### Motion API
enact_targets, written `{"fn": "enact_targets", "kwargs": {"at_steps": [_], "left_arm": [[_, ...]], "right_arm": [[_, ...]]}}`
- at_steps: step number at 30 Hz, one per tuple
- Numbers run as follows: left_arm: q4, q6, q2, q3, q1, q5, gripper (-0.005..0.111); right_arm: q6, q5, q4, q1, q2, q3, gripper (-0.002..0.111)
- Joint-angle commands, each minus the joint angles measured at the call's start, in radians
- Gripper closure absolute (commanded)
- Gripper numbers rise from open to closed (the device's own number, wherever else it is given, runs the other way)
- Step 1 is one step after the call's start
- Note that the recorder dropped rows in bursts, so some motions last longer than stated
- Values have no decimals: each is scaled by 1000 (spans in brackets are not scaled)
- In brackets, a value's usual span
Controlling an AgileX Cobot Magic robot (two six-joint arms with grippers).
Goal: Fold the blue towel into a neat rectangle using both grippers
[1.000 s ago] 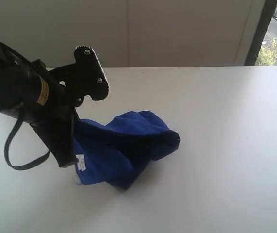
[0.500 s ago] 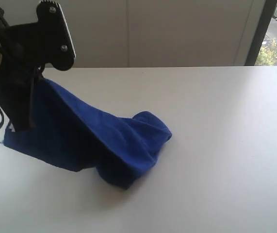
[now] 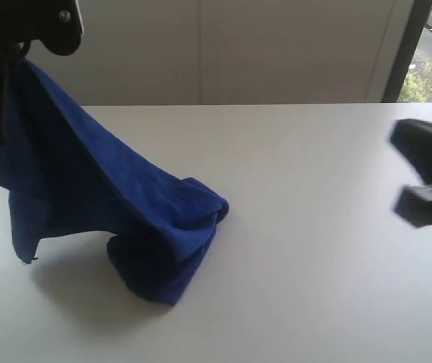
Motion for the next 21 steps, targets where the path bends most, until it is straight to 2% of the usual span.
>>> {"fn": "enact_targets", "kwargs": {"at_steps": [1, 2, 3, 4, 8, 14, 18, 21], "left_arm": [[41, 4, -24, -6, -3, 28, 107], [43, 4, -26, -6, -3, 29, 107], [43, 4, -29, -6, -3, 29, 107], [43, 4, -31, -6, -3, 29, 107], [45, 8, -31, -6, -3, 29, 107], [47, 8, -31, -6, -3, 27, 107], [49, 8, -31, -6, -3, 28, 107], [49, 8, -31, -6, -3, 28, 107]], "right_arm": [[429, -276, -710, 119, 427, -228, 72], [478, -305, -760, 131, 481, -260, 64], [517, -329, -760, 154, 589, -319, 52], [514, -343, -760, 167, 639, -343, 51], [496, -283, -760, 251, 808, -433, 51], [455, -178, -760, 355, 931, -500, 51], [421, -17, -760, 439, 1023, -526, 51], [422, 82, -760, 464, 1071, -543, 51]]}}
